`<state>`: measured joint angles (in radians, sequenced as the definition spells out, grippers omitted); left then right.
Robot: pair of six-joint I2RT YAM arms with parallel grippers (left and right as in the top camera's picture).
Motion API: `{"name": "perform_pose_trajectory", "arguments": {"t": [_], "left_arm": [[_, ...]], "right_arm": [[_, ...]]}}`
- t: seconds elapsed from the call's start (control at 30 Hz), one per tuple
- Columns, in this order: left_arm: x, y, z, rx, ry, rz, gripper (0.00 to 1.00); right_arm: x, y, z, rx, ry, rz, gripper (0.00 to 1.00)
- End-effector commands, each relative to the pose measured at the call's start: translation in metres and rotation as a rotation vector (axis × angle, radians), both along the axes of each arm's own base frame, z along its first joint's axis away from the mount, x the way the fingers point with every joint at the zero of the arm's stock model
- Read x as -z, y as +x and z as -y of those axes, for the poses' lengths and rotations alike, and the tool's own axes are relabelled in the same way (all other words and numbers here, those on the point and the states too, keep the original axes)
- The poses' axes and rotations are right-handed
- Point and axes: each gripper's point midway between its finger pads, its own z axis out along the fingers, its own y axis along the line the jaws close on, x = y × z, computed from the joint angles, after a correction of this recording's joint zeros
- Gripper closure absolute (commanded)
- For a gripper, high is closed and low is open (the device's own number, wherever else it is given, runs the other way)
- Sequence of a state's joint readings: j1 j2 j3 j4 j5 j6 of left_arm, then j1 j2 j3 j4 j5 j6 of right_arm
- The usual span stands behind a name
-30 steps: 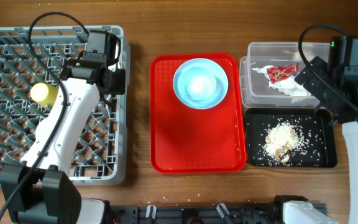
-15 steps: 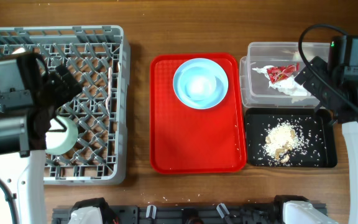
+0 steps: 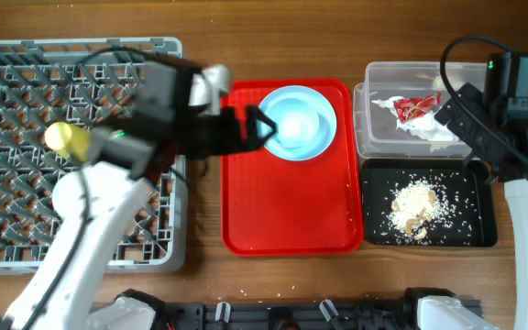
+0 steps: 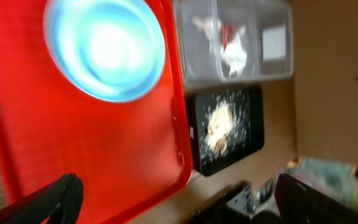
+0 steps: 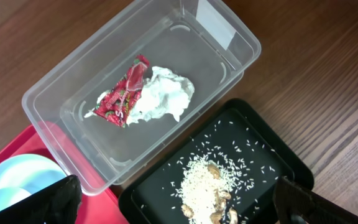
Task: Sort waste into correct bins and load items into the dishwasher rack
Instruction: 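Reach the left gripper to the pale blue bowl and grasp its rim, then lift the bowl, carry it left and lower it into the rack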
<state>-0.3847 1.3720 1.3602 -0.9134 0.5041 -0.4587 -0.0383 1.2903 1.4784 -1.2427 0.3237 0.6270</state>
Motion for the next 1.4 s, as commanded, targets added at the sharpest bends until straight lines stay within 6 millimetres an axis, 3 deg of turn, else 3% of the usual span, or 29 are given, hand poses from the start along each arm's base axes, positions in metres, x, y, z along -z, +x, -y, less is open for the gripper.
{"name": "perform_pose_trajectory", "arguments": {"t": [0.0, 0.1, 0.2, 0.27, 0.3, 0.43, 0.53, 0.6, 0.7, 0.77, 0.83, 0.87, 0.93, 1.03, 1.1, 1.13, 1.17, 1.2, 1.23, 1.3, 1.37], "left_arm": [[0.019, 0.003, 0.051, 0.122, -0.010, 0.024, 0.00], [0.063, 0.019, 0.098, 0.182, 0.057, 0.060, 0.00], [0.124, 0.039, 0.115, 0.236, 0.290, 0.190, 0.06], [0.155, 0.057, 0.116, 0.255, 0.492, 0.321, 0.13], [0.162, 0.066, 0.115, 0.219, 0.548, 0.360, 0.21], [0.178, 0.082, 0.125, 0.179, 0.557, 0.409, 0.37], [0.198, 0.089, 0.124, 0.176, 0.571, 0.393, 0.31], [0.214, 0.092, 0.119, 0.174, 0.590, 0.367, 0.37], [0.216, 0.092, 0.118, 0.171, 0.591, 0.364, 0.41], [0.216, 0.093, 0.117, 0.170, 0.592, 0.361, 0.58], [0.217, 0.092, 0.116, 0.170, 0.594, 0.359, 0.91], [0.216, 0.093, 0.117, 0.169, 0.593, 0.361, 0.96], [0.205, 0.094, 0.118, 0.162, 0.579, 0.376, 0.96], [0.162, 0.097, 0.120, 0.125, 0.523, 0.439, 0.96], [0.084, 0.105, 0.105, -0.041, 0.379, 0.488, 0.96], [0.062, 0.106, 0.096, -0.090, 0.340, 0.500, 0.96], [0.037, 0.108, 0.083, -0.135, 0.306, 0.517, 0.96], [0.005, 0.110, 0.056, -0.202, 0.260, 0.532, 0.96], [-0.015, 0.110, 0.035, -0.226, 0.223, 0.536, 0.96], [-0.038, 0.110, -0.004, -0.288, 0.098, 0.461, 0.96], [-0.032, 0.116, -0.054, -0.337, -0.093, 0.262, 0.96]], "right_arm": [[-0.002, 0.000, 0.005, 0.017, -0.022, 0.000, 0.00], [-0.002, 0.000, 0.005, 0.018, -0.022, 0.000, 0.00], [-0.002, 0.000, 0.005, 0.018, -0.022, 0.001, 0.00], [-0.002, 0.000, 0.005, 0.017, -0.022, 0.000, 0.00], [-0.002, 0.000, 0.005, 0.018, -0.022, 0.001, 0.00], [-0.002, 0.000, 0.005, 0.017, -0.022, 0.000, 0.00], [-0.002, 0.000, 0.005, 0.018, -0.022, 0.001, 0.00], [-0.002, 0.000, 0.005, 0.017, -0.022, 0.000, 0.00], [-0.002, 0.000, 0.005, 0.018, -0.022, 0.001, 0.00], [-0.002, 0.000, 0.005, 0.017, -0.022, 0.000, 0.00], [-0.002, 0.000, 0.005, 0.017, -0.022, 0.000, 0.00], [-0.002, 0.000, 0.005, 0.018, -0.022, 0.001, 0.01], [-0.002, 0.000, 0.005, 0.017, -0.022, 0.000, 0.00], [-0.002, 0.000, 0.005, 0.017, -0.022, 0.000, 0.00], [-0.002, 0.000, 0.005, 0.017, -0.022, 0.000, 0.00], [-0.002, 0.000, 0.005, 0.017, -0.022, 0.000, 0.00], [-0.002, 0.000, 0.005, 0.017, -0.022, 0.000, 0.00], [-0.002, 0.000, 0.005, 0.018, -0.022, 0.000, 0.00], [-0.002, 0.000, 0.005, 0.017, -0.022, 0.000, 0.00], [-0.002, 0.000, 0.005, 0.018, -0.022, 0.001, 0.00], [-0.002, 0.000, 0.005, 0.017, -0.022, 0.000, 0.00]]}}
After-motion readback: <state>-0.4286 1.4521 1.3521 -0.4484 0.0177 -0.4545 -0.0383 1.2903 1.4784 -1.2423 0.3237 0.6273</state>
